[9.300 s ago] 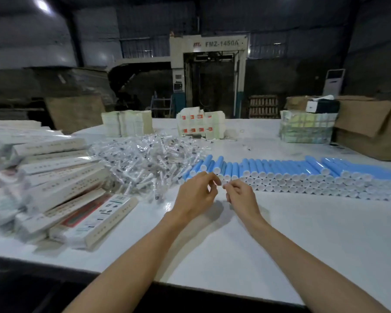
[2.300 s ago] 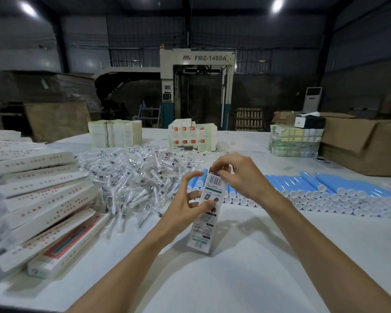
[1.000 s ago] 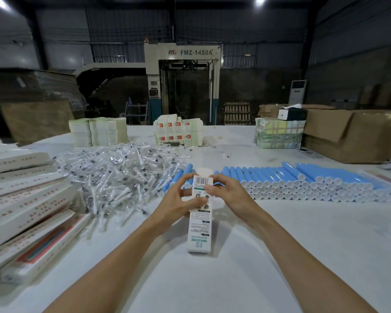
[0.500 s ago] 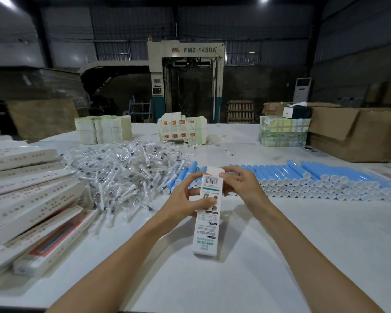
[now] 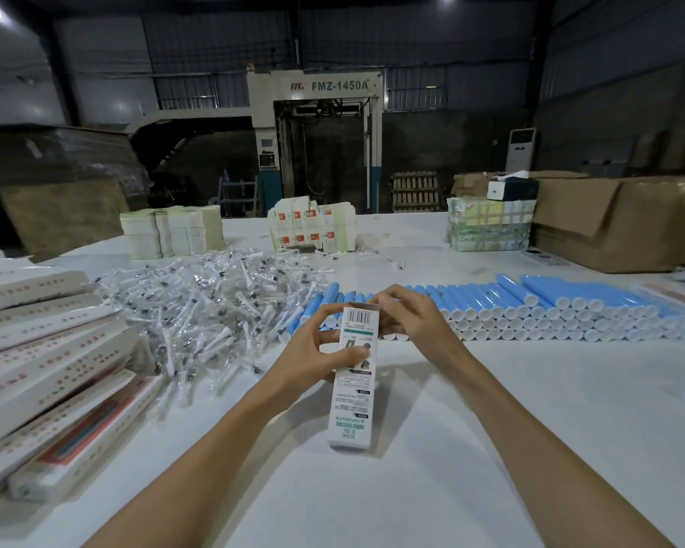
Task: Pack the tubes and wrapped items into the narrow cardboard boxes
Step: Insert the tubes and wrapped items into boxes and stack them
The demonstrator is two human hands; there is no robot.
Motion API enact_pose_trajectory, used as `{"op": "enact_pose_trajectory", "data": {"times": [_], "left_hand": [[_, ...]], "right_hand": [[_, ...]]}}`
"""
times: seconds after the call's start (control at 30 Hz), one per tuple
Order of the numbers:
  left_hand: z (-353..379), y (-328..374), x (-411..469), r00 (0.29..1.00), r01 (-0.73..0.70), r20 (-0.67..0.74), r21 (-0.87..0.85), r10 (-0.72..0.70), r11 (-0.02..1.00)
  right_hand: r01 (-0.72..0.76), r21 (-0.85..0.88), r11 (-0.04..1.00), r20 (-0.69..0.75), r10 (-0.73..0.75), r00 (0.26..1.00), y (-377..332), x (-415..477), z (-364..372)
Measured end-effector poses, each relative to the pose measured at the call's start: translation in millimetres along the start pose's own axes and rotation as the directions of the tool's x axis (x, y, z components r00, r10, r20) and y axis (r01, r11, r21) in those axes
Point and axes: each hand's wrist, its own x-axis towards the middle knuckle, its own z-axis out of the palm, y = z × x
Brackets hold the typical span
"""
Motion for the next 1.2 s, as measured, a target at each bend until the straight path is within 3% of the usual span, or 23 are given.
{"op": "enact_pose_trajectory", "data": {"times": [0.13,0.47,0.77,1.1,1.2], "left_hand": [[4,3,-1,0.999,-0.023,0.029,0.038,0.021,0.999],[5,7,-1,0.998,-0.052,0.044,0.033,0.051,0.998],[9,8,-1,0.996,-0.082,0.021,0.027,0.082,0.996],[3,7,0,0.997,-0.070,0.016,0.001,0.070,0.998],[1,8,1,0.997,-0.072,-0.009,-0.008,0.072,0.997]], "right_hand": [[-0.045,0.049,0.998,-0.071,0.048,0.996,-2,2,1],[-0.168,0.233,0.958,-0.057,0.186,0.981,0,5,-2],[-0.161,0.271,0.949,-0.031,0.175,0.984,-10,3,-2],[-0.068,0.157,0.985,0.066,0.058,0.996,-10,-1,5],[-0.034,0.185,0.982,-0.002,0.035,0.999,-7,-2,8]]}}
